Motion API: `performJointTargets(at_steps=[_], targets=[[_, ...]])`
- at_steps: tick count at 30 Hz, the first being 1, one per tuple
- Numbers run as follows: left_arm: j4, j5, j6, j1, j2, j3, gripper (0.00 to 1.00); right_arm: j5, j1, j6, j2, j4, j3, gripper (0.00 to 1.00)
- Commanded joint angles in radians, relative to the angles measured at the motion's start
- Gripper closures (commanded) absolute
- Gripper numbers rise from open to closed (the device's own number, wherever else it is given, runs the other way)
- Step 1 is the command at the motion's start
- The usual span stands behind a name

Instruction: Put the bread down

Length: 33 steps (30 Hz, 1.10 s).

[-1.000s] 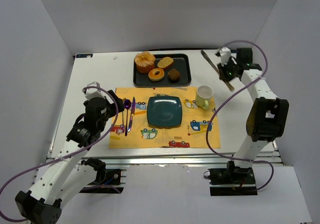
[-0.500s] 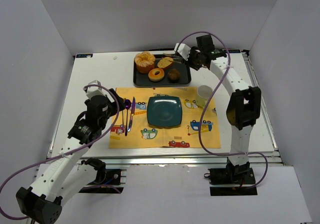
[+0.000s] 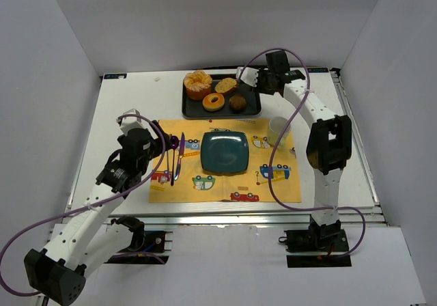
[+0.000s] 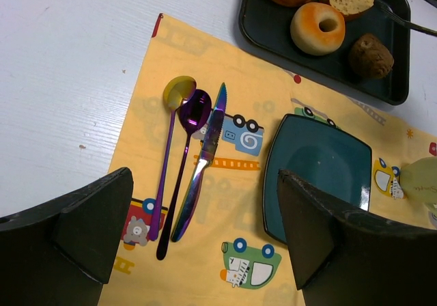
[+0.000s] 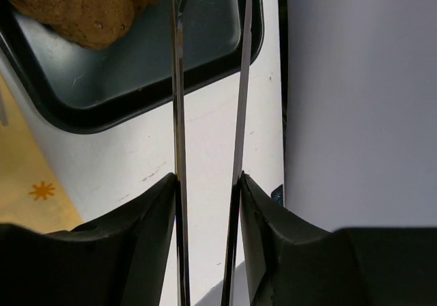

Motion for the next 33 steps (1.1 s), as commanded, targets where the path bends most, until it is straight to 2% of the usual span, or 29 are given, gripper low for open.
performJointTargets(at_steps=[1, 14, 33], targets=[[0.031, -0.007, 0.002, 0.004, 0.0, 0.023, 0.05, 0.005, 0.012, -0.136, -0.038, 0.076, -0.038, 0.54], [0.041, -0.007, -0.005, 0.004, 0.008, 0.013, 0.05, 0.006, 0.053, -0.31, -0.006, 0.119, -0.064, 0.56], [0.038, -0.013, -0.008, 0.004, 0.002, 0.013, 0.05, 0.06, 0.063, -0.41, 0.077, 0.047, 0.02, 0.57]])
